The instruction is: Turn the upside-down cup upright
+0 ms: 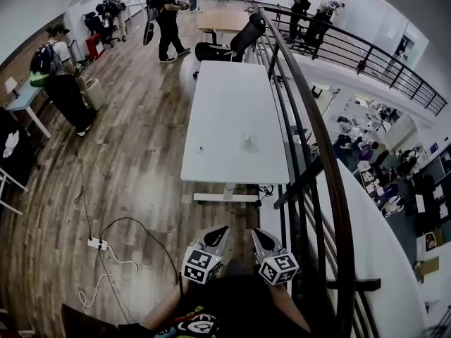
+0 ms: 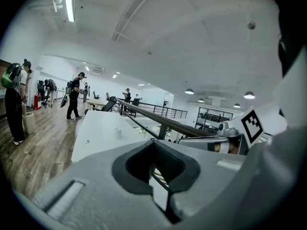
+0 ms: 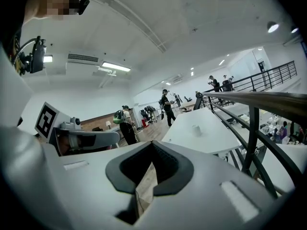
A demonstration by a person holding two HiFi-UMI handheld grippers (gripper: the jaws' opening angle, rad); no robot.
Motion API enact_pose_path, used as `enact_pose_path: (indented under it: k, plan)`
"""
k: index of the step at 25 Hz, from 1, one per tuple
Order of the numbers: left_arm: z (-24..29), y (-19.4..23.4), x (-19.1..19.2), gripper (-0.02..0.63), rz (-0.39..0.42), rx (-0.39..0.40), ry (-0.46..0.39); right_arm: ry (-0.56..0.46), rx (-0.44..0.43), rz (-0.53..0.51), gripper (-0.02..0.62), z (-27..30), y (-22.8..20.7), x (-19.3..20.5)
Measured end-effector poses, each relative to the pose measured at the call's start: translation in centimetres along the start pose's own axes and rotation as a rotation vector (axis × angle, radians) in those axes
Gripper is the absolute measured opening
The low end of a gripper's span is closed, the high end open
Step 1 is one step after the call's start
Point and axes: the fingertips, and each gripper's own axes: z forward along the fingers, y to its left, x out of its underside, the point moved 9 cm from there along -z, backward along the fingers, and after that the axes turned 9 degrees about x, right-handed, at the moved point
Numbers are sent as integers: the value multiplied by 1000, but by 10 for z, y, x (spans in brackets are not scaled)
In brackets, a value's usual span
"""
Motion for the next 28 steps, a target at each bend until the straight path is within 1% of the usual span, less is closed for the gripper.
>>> enact_pose_path:
  k: [5,7,10,12,14,16,18,19,21,23,25,28]
  plan:
    - [25,17,9,5,-38,7,29,68,-2,36,-2,27,-19,11]
    - [40,29,7,5,-38,8,39,74,-12,38,-2,47,-31,6]
    - [69,52,-4,5,-40,5,38,61,-38,47,-2,83,-57,-12]
    - [97,72,-12,5,-35,31,42,50,-97,43,-2,109,-75,-28]
    - [127,92,-13,5,-42,52,71,53,-178,21,-2,133,-89,-37]
    - [152,109,-15,5,-54,32,103,71,-224,-30,-2,156,-102,-41]
    - [170,123,-16,5,-61,-1,125,104,-240,-90,-2,178,-114,-37]
    - [178,129,-15,5,-62,-17,137,124,-252,-103,-2,190,-121,-32]
    - [194,141,-10,5,-57,-51,175,170,-279,-90,-2,219,-136,-19]
    - [207,154,-1,5,-73,-78,209,212,-262,-89,-2,249,-151,-8]
    - [214,169,6,5,-93,-97,219,234,-193,-119,-2,279,-165,0]
    - [226,200,5,5,-108,-109,198,225,-87,-156,-2,326,-189,-2]
